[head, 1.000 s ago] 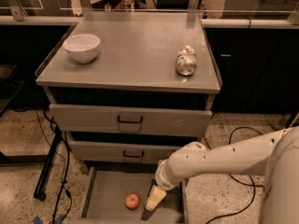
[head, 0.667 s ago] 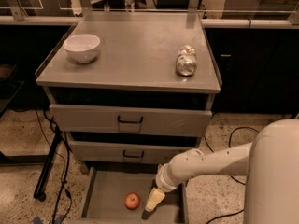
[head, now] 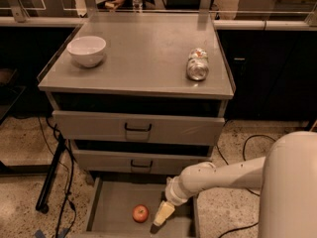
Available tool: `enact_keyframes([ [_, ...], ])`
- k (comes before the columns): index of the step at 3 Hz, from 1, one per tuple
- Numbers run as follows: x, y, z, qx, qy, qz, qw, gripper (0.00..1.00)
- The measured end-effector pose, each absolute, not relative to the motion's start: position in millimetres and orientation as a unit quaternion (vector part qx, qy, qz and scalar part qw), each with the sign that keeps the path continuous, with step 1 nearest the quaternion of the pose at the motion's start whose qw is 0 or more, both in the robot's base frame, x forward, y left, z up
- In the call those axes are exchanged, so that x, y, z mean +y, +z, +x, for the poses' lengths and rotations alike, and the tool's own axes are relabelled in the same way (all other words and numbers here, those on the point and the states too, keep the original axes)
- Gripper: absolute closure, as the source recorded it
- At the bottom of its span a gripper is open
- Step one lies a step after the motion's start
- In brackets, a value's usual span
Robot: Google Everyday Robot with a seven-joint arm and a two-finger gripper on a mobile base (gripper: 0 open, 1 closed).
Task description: Pick apple from bottom drawer and place on counter
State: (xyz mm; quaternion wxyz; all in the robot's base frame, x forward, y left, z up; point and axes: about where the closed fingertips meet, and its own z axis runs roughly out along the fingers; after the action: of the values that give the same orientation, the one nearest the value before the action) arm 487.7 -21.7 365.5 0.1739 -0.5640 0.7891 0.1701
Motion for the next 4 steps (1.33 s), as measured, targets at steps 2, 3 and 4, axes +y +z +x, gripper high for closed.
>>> enact_keyframes([
  [2,-21.7,302.2,502.7,0.794,0.207,-0.541,0.182,0.00],
  [3,-19.6,292.4,497.4,0.793,0.216,-0.541,0.177,0.00],
  [4,-13.2,265.0,489.2,0.786,0.243,-0.541,0.174,0.00],
])
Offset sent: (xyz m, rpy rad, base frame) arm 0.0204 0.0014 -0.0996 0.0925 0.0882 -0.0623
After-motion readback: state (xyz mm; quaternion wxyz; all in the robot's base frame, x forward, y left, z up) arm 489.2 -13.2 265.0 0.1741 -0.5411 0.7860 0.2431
